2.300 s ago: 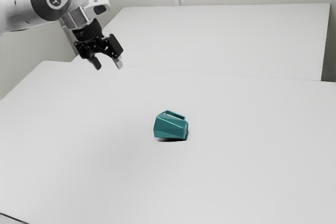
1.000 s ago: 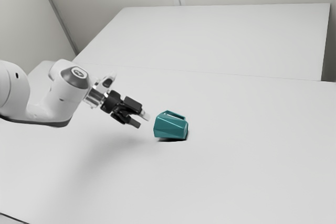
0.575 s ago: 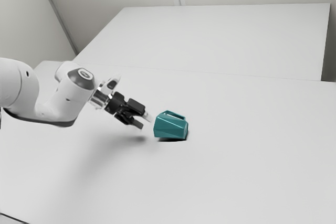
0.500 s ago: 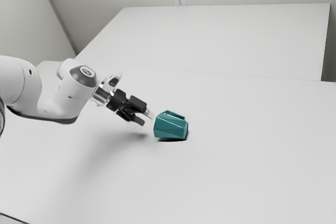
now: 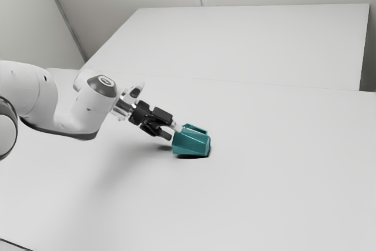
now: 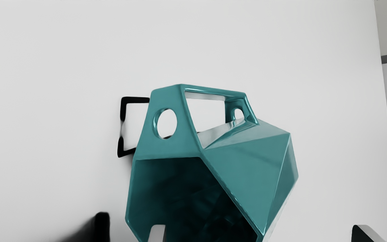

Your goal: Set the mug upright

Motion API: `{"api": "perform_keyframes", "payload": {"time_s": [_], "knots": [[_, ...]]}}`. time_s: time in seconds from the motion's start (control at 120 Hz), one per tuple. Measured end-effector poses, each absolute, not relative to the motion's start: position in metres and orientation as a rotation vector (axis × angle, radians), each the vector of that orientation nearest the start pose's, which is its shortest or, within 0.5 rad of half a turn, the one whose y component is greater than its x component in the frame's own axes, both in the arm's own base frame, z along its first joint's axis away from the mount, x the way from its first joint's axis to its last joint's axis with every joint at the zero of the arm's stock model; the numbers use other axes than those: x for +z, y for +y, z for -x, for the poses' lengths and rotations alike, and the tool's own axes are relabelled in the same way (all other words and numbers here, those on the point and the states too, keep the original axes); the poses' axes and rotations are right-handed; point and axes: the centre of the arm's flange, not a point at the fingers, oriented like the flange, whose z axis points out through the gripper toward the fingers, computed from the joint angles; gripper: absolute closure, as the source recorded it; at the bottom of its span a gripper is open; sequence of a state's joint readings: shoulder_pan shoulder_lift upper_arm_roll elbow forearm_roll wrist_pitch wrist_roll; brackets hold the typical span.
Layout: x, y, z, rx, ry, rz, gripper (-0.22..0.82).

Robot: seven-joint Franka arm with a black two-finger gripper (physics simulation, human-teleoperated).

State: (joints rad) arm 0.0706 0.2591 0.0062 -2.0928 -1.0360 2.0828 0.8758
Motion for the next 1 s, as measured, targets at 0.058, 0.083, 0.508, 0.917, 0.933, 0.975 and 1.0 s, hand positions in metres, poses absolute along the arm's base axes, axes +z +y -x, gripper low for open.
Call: {"api": "perform_keyframes", "payload": {"time_s": [0.058, 0.083, 0.508, 0.917, 0.933, 0.975, 1.0], "knots": [[0.295, -0.001, -0.567, 0.205, -0.150, -2.280, 0.00], [0.294, -0.002, -0.567, 0.209, -0.147, -2.272, 0.00], [0.274, -0.016, -0.568, 0.233, -0.184, -2.211, 0.03], [0.277, -0.022, -0.572, 0.271, -0.233, -2.201, 0.37], [0.277, -0.022, -0.572, 0.272, -0.234, -2.201, 0.38], [0.277, -0.023, -0.572, 0.274, -0.238, -2.201, 0.42], [0.277, -0.023, -0.572, 0.275, -0.241, -2.201, 0.43]]}}
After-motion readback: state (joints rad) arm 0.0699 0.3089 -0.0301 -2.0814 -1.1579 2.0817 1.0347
